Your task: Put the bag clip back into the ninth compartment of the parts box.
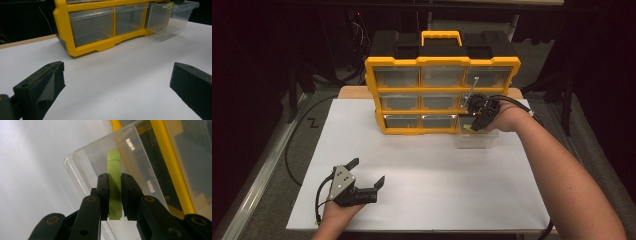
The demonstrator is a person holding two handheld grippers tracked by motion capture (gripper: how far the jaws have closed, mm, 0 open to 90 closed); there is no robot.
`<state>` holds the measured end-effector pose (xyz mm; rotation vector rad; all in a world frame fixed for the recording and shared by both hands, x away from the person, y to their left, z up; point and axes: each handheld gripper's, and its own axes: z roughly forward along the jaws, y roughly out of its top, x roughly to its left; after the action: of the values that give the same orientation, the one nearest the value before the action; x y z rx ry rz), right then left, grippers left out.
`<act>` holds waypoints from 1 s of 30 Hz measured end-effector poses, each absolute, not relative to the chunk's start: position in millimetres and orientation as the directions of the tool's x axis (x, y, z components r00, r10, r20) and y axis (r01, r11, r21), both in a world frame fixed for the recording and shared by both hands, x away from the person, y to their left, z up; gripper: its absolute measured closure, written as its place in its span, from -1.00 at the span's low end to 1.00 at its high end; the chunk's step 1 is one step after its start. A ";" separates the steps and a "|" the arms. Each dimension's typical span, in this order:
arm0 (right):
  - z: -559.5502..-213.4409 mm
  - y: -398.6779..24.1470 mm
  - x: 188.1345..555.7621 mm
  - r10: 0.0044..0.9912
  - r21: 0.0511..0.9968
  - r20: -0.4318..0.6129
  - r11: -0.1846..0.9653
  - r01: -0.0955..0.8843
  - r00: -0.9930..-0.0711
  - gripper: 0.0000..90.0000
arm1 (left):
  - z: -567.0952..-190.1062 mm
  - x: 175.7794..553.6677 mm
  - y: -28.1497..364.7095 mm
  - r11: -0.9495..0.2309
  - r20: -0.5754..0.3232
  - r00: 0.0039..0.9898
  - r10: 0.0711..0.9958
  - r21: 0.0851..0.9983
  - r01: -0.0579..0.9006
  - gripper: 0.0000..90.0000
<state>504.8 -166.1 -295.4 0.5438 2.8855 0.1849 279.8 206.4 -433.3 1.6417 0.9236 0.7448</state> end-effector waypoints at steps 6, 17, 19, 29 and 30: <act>-301.4 -164.5 507.6 0.381 0.157 -0.165 0.921 0.357 -0.910 0.78 | -433.5 280.0 206.6 -0.140 0.018 0.507 0.862 0.969 0.203 -0.99; -309.7 -162.5 510.3 0.384 0.146 -0.164 0.920 0.362 -0.909 0.78 | -433.6 280.1 206.6 -0.141 0.019 0.506 0.862 0.969 0.203 -0.99; -308.6 -163.1 510.5 0.387 0.149 -0.168 0.919 0.365 -0.907 0.78 | -433.6 280.1 206.5 -0.141 0.020 0.506 0.862 0.969 0.202 -0.99; -295.5 -170.2 507.8 0.440 0.197 -0.167 0.892 0.408 -0.882 0.21 | -433.9 280.4 206.0 -0.149 0.026 0.508 0.861 0.968 0.204 -0.99; -293.1 -171.7 505.8 0.444 0.202 -0.166 0.889 0.411 -0.881 0.21 | -434.0 280.5 205.7 -0.148 0.025 0.508 0.861 0.968 0.204 -0.99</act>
<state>505.8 -171.7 -293.1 0.6521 2.8496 0.2375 280.5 205.7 -434.0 1.6506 0.9218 0.7465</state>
